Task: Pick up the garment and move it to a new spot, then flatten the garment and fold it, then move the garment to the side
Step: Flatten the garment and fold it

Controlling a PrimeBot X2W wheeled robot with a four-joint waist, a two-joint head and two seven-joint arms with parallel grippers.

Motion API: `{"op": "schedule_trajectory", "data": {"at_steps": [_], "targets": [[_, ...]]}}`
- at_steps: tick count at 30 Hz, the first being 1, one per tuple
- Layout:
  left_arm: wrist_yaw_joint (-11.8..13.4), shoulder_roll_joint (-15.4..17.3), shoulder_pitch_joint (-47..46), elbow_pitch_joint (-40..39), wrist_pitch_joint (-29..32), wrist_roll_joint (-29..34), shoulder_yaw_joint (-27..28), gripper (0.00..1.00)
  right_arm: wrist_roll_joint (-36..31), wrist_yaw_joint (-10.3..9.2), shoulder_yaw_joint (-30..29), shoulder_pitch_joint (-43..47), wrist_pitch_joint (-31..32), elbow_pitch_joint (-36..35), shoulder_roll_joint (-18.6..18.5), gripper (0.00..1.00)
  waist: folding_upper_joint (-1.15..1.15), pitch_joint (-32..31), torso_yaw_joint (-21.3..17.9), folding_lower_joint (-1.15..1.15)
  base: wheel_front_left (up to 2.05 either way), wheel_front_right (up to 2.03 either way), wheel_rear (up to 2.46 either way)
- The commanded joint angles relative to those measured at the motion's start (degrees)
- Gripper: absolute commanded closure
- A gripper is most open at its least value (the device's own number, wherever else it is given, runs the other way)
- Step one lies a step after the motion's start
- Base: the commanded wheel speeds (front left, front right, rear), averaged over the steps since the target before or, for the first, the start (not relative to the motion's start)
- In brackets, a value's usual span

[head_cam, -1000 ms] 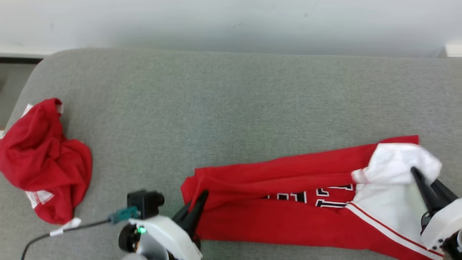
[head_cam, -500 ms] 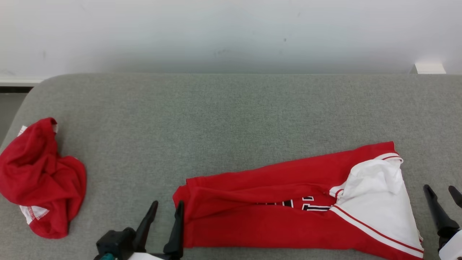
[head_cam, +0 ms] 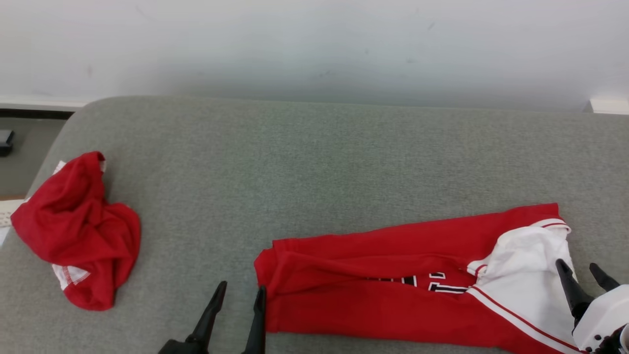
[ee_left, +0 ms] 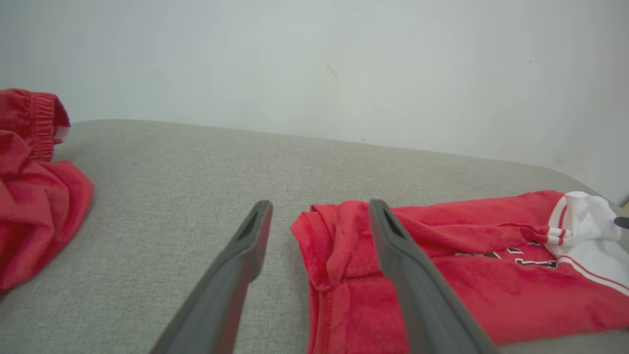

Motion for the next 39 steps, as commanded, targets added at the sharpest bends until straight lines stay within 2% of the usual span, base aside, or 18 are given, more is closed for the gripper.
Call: {"op": "schedule_trajectory", "data": {"at_steps": [1, 8, 10, 15, 16, 17, 18, 27, 35, 39], "targets": [[-0.47, -0.35, 0.08, -0.02, -0.02, 0.88, 0.70, 0.00, -0.90, -0.03, -0.53, -1.25, 0.58, 1.37, 0.37, 0.00, 0.00, 0.68, 0.90, 0.01, 0.00, 0.00, 0.00], [-2.77, -1.62, -0.92, 0.11, -0.02, 3.39, 2.36, 0.00, -4.18, -0.03, -3.01, -6.01, 2.25, 10.06, 1.88, 0.00, 0.00, 2.39, 2.97, 0.01, 0.00, 0.00, 0.00], [-3.24, -1.72, -0.90, 0.33, -0.02, 3.72, 2.65, 0.00, -2.93, -0.03, -3.96, -7.00, 2.63, 12.54, 3.10, 0.00, 0.00, 2.54, 3.51, 0.01, 0.00, 0.00, 0.00], [-3.82, -1.95, -0.17, 0.88, -0.03, 4.04, 2.80, 0.00, 2.28, 0.08, -0.63, -6.96, 5.69, 14.60, 5.84, 0.00, 0.00, 2.27, 4.42, 0.01, 0.00, 0.00, 0.00], [-3.82, -1.97, -0.02, 1.02, -0.03, 4.03, 2.82, 0.00, 3.18, 0.08, 0.06, -6.96, 5.75, 14.51, 5.83, 0.07, 0.00, 2.17, 4.50, 0.01, 0.00, 0.00, 0.00], [-3.90, -2.00, 0.08, 1.15, -0.03, 4.06, 2.79, 0.00, 4.34, 0.08, 0.58, -7.11, 5.20, 14.20, 5.87, 0.70, 0.00, 2.07, 4.58, 0.01, 0.00, 0.00, 0.00], [-3.99, -2.01, 0.18, 1.32, -0.03, 4.15, 2.75, 0.00, 5.34, 0.08, 0.90, -7.25, 4.60, 13.98, 5.83, 1.00, 0.00, 1.88, 4.63, 0.01, 0.00, 0.00, 0.00], [-4.47, -2.04, 1.81, 3.45, -0.03, 4.31, 2.87, 0.00, 11.38, -0.02, -0.40, -6.52, 1.27, 14.72, 0.35, 1.00, 0.00, -0.82, 3.72, 0.01, 0.00, 0.00, 0.00], [-4.76, -2.04, 2.64, 4.94, -0.03, 3.88, 2.84, 0.00, 12.61, -0.08, -8.53, -3.93, 0.96, 16.55, -9.51, 1.00, 0.00, -2.16, 2.78, 0.01, 0.00, 0.00, 0.00], [-4.86, -2.05, 2.37, 5.85, -0.03, 3.03, 2.27, 0.00, 11.45, -0.07, -12.39, -3.49, 3.24, 14.17, -14.44, 1.00, 0.00, -2.17, 2.34, 0.01, 0.00, 0.00, 0.00]]}}
